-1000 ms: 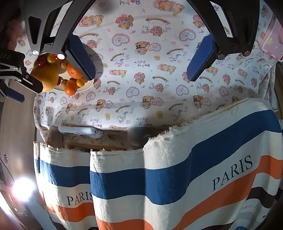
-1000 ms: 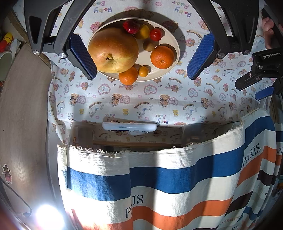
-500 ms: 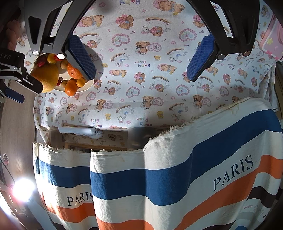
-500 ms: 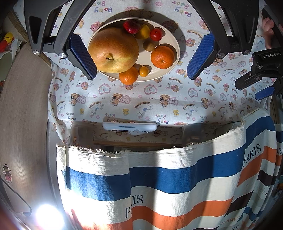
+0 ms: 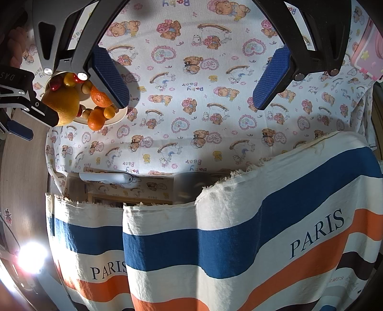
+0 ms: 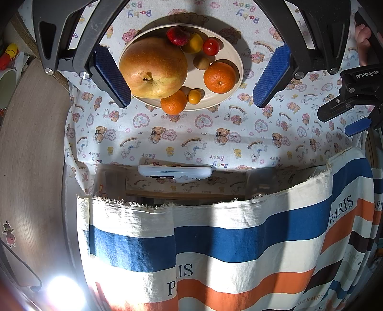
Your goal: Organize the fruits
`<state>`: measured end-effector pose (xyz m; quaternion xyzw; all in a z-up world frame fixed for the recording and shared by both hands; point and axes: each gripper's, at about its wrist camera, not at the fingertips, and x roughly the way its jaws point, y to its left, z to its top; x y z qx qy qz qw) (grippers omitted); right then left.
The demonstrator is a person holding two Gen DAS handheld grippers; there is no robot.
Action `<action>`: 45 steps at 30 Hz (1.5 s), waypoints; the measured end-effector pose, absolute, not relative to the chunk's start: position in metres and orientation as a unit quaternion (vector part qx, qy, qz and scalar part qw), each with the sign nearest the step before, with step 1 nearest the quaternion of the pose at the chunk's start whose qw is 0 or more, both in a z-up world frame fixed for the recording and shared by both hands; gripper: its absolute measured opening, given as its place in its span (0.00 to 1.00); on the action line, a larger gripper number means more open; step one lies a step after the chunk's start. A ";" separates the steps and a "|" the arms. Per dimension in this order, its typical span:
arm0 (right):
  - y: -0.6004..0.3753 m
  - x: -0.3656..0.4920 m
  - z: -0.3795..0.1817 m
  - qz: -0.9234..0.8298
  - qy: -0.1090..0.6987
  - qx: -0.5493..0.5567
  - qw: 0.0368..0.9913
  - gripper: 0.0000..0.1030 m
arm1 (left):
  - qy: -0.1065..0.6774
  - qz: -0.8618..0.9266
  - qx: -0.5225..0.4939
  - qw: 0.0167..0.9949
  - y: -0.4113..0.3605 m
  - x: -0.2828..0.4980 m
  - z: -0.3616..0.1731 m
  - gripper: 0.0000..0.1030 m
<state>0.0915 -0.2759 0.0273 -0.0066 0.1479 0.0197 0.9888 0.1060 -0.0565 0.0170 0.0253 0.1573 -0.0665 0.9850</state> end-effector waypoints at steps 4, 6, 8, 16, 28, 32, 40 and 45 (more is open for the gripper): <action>-0.275 0.091 0.027 0.018 0.148 -0.006 0.989 0.99 | 0.154 -0.070 0.031 0.985 -0.059 0.105 0.017 0.99; -0.275 0.091 0.027 0.019 0.148 -0.006 0.989 0.99 | 0.155 -0.072 0.034 0.985 -0.060 0.105 0.017 0.99; -0.275 0.091 0.027 0.018 0.148 -0.006 0.989 0.99 | 0.156 -0.074 0.035 0.984 -0.060 0.105 0.017 0.99; -0.274 0.091 0.027 0.017 0.148 -0.006 0.989 0.99 | 0.153 -0.074 0.039 0.985 -0.061 0.104 0.017 0.99; -0.274 0.092 0.026 0.018 0.148 -0.006 0.989 0.99 | 0.154 -0.079 0.043 0.984 -0.064 0.102 0.017 0.99; -0.274 0.091 0.026 0.018 0.148 -0.007 0.989 0.99 | 0.153 -0.077 0.043 0.984 -0.064 0.101 0.017 0.99; -0.274 0.092 0.026 0.018 0.148 -0.007 0.989 0.99 | 0.151 -0.077 0.044 0.985 -0.063 0.102 0.018 0.99; -0.274 0.092 0.026 0.018 0.148 -0.007 0.989 0.99 | 0.154 -0.081 0.045 0.984 -0.063 0.103 0.018 0.99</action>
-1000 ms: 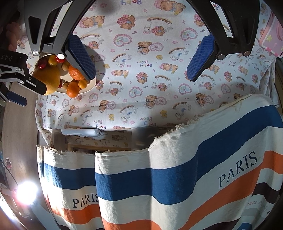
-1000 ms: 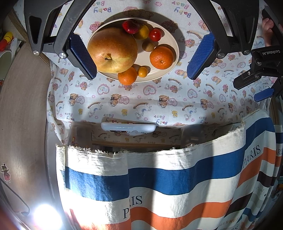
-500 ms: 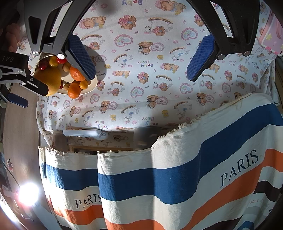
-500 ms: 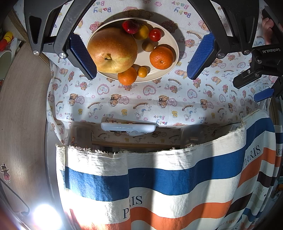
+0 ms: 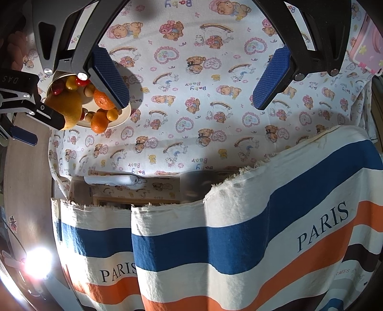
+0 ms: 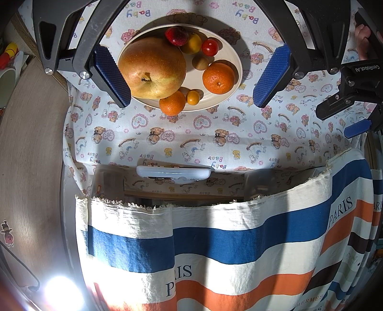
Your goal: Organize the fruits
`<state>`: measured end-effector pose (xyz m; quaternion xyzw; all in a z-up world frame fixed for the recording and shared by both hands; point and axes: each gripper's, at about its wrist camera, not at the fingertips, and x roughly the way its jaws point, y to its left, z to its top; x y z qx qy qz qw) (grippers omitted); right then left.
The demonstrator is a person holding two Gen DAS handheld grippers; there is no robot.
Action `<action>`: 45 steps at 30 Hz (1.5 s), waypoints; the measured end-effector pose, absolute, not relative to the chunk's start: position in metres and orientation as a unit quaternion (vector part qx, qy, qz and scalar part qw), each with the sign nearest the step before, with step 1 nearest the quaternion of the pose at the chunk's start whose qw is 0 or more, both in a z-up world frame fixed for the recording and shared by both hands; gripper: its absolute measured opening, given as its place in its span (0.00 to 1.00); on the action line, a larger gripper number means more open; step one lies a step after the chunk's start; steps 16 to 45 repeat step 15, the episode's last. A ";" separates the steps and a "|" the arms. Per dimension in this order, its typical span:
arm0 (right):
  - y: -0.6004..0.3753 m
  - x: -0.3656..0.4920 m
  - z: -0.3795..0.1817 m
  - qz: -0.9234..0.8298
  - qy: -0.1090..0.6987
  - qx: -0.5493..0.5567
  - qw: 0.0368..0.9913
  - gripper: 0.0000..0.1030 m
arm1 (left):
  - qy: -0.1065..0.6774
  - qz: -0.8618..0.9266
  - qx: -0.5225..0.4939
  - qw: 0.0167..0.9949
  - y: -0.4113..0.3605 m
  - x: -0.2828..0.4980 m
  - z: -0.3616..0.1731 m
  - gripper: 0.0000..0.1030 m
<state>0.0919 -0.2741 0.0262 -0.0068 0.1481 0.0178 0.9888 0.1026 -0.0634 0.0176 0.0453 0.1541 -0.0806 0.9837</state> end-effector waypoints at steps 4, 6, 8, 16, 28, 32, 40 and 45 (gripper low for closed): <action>-0.274 0.092 0.026 0.018 0.148 -0.007 0.989 0.99 | 0.154 -0.082 0.047 0.984 -0.064 0.103 0.017 0.99; -0.274 0.092 0.026 0.018 0.148 -0.007 0.989 0.99 | 0.154 -0.082 0.047 0.984 -0.064 0.102 0.017 0.99; -0.274 0.092 0.026 0.018 0.148 -0.007 0.989 0.99 | 0.154 -0.082 0.047 0.984 -0.064 0.102 0.017 0.99; -0.274 0.092 0.027 0.018 0.148 -0.007 0.989 0.99 | 0.156 -0.086 0.048 0.983 -0.064 0.104 0.017 0.99; -0.274 0.092 0.027 0.018 0.148 -0.007 0.989 0.99 | 0.156 -0.086 0.048 0.983 -0.064 0.104 0.017 0.99; -0.274 0.092 0.027 0.018 0.148 -0.007 0.989 0.99 | 0.156 -0.086 0.048 0.983 -0.064 0.104 0.017 0.99; -0.274 0.092 0.027 0.018 0.148 -0.007 0.989 0.99 | 0.156 -0.086 0.048 0.983 -0.064 0.104 0.017 0.99; -0.274 0.092 0.027 0.018 0.148 -0.007 0.989 0.99 | 0.156 -0.086 0.048 0.983 -0.064 0.104 0.017 0.99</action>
